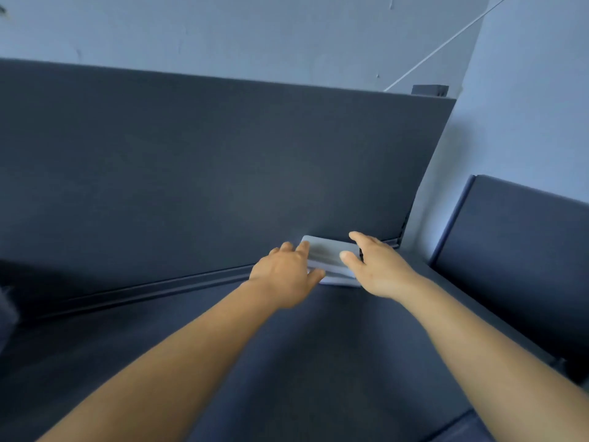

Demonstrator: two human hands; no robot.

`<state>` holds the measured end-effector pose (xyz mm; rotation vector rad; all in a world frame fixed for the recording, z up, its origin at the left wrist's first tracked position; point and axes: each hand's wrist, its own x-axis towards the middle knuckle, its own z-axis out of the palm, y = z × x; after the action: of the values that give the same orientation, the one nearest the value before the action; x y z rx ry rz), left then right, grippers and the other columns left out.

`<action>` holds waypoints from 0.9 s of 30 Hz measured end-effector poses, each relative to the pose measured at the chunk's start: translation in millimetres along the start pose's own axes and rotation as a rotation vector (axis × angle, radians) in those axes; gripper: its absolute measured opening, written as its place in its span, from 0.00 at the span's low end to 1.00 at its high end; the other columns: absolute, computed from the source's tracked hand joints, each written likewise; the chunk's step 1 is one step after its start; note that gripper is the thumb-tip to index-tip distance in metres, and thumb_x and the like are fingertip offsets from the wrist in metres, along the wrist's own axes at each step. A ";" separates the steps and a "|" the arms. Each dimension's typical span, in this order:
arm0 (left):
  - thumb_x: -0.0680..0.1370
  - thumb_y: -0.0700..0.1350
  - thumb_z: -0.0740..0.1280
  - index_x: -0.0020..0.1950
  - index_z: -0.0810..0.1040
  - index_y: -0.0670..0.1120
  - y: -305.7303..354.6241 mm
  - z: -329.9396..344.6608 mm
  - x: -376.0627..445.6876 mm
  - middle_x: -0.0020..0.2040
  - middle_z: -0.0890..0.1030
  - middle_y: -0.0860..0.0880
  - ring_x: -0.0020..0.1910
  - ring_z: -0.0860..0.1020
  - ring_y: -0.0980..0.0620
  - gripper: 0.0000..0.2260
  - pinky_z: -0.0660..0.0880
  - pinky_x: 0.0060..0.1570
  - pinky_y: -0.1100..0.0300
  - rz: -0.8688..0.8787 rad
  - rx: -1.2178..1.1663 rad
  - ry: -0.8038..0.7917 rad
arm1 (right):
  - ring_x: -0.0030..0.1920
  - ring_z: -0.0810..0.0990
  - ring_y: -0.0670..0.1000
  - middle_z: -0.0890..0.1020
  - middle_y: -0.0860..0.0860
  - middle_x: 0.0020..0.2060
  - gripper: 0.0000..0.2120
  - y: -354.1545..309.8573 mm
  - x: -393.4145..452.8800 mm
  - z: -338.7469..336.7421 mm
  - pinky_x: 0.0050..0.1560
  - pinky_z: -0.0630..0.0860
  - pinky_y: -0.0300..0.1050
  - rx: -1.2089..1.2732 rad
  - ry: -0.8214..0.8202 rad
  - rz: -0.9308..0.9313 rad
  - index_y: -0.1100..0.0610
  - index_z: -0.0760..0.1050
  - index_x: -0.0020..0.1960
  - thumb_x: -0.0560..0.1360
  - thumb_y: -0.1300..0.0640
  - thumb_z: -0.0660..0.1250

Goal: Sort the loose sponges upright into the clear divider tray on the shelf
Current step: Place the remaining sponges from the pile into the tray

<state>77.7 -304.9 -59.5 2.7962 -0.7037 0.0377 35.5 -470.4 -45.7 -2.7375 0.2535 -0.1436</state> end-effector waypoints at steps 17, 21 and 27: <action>0.74 0.50 0.71 0.74 0.58 0.49 3.8 9.1 -1.1 0.63 0.72 0.49 0.57 0.73 0.51 0.33 0.71 0.52 0.59 -0.333 -0.552 0.025 | 0.56 0.76 0.50 0.76 0.50 0.56 0.18 18.6 27.1 -12.9 0.56 0.73 0.48 0.280 -0.296 -0.136 0.50 0.72 0.54 0.70 0.40 0.67; 0.72 0.46 0.72 0.70 0.65 0.52 4.1 9.5 -16.4 0.59 0.74 0.50 0.54 0.74 0.51 0.29 0.73 0.50 0.58 -0.328 -0.562 0.018 | 0.67 0.68 0.62 0.71 0.60 0.67 0.26 16.1 24.5 -19.1 0.67 0.65 0.60 0.336 -0.335 -0.133 0.62 0.68 0.66 0.78 0.43 0.55; 0.64 0.52 0.70 0.66 0.69 0.60 9.9 5.0 -36.0 0.58 0.75 0.48 0.51 0.79 0.49 0.31 0.80 0.48 0.54 -0.312 -0.568 0.113 | 0.56 0.79 0.50 0.82 0.47 0.51 0.12 12.7 27.2 -10.7 0.60 0.75 0.50 0.343 -0.361 -0.229 0.47 0.77 0.54 0.74 0.44 0.64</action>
<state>41.1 -297.9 -65.1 2.2983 -0.1976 -0.0547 58.8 -491.2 -39.0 -2.3851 -0.1711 0.2251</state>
